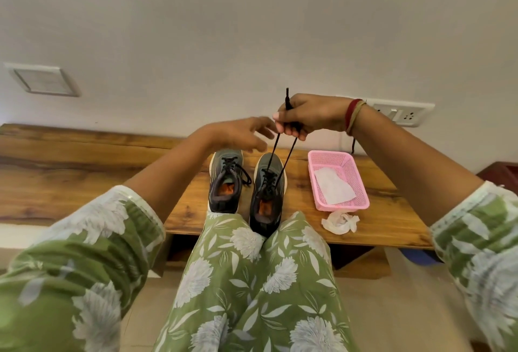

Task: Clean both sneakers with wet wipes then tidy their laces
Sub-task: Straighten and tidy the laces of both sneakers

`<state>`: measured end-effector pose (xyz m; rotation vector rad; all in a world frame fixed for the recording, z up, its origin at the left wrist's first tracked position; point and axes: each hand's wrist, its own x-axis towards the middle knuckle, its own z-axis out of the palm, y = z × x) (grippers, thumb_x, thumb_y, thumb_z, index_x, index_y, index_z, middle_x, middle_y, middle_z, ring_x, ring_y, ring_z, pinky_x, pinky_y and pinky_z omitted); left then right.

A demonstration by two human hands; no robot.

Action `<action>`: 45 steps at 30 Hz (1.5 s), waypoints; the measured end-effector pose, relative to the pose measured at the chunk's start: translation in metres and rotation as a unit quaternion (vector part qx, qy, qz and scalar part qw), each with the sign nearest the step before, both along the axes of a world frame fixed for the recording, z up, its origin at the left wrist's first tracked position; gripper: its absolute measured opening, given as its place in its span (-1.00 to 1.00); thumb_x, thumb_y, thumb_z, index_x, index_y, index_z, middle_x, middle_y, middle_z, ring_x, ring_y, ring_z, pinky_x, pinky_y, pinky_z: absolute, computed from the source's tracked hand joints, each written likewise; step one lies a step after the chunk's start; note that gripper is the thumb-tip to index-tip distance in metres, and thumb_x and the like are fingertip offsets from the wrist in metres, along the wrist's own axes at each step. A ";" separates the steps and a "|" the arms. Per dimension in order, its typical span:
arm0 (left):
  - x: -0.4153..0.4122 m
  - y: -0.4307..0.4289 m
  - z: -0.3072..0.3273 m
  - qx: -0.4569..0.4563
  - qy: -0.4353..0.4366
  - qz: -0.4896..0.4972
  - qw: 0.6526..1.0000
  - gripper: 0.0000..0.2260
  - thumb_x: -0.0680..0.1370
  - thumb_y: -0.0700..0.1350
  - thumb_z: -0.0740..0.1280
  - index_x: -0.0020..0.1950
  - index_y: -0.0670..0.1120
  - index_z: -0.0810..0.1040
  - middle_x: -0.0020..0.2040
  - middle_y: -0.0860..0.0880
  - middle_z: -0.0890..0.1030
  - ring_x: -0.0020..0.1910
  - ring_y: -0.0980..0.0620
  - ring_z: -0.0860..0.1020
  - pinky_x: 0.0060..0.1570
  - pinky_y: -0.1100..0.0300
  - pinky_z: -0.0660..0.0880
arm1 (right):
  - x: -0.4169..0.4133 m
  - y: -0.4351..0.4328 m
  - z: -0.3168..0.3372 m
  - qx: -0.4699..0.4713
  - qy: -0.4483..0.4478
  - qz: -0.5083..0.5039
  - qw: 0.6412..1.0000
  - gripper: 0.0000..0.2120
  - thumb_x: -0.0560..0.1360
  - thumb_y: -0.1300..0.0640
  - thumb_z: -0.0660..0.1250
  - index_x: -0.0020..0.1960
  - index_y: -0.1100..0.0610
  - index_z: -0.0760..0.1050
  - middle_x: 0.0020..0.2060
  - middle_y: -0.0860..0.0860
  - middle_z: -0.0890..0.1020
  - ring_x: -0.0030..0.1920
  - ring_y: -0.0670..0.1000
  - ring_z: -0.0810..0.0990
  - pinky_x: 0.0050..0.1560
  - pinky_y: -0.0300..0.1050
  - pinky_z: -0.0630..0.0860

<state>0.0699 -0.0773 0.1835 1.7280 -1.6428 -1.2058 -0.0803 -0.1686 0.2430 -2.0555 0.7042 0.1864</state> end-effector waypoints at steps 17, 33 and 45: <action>-0.021 -0.012 0.001 -0.192 -0.068 0.027 0.979 -0.72 0.66 -0.16 0.07 -0.04 -0.15 0.57 -0.08 -0.07 0.64 -0.25 0.07 0.57 -0.20 0.36 0.45 | -0.004 -0.004 0.013 0.016 -0.082 -0.031 0.996 -0.70 0.60 0.04 0.18 -0.22 0.16 0.49 -0.45 -0.03 0.36 -0.46 -0.13 0.32 -0.39 -0.28 0.33; -0.033 -0.020 0.004 -0.217 -0.159 0.003 0.963 -0.73 0.63 -0.09 0.20 0.23 -0.16 0.57 0.25 -0.04 0.58 0.18 0.04 0.54 0.11 0.32 0.39 | -0.006 -0.006 0.020 -0.042 -0.151 -0.088 0.984 -0.80 0.57 0.11 0.25 -0.07 0.18 0.61 -0.43 -0.06 0.46 -0.44 -0.15 0.39 -0.41 -0.35 0.38; -0.025 -0.021 -0.021 -0.386 -0.166 0.243 0.874 -0.72 0.47 -0.33 0.35 0.16 -0.15 0.63 0.07 -0.10 0.67 0.02 -0.04 0.63 0.11 0.11 0.53 | -0.021 -0.015 -0.007 -0.168 -0.262 -0.220 0.925 -0.75 0.56 0.24 0.25 0.22 0.10 0.50 -0.28 -0.03 0.64 -0.25 -0.14 0.59 -0.12 -0.31 0.51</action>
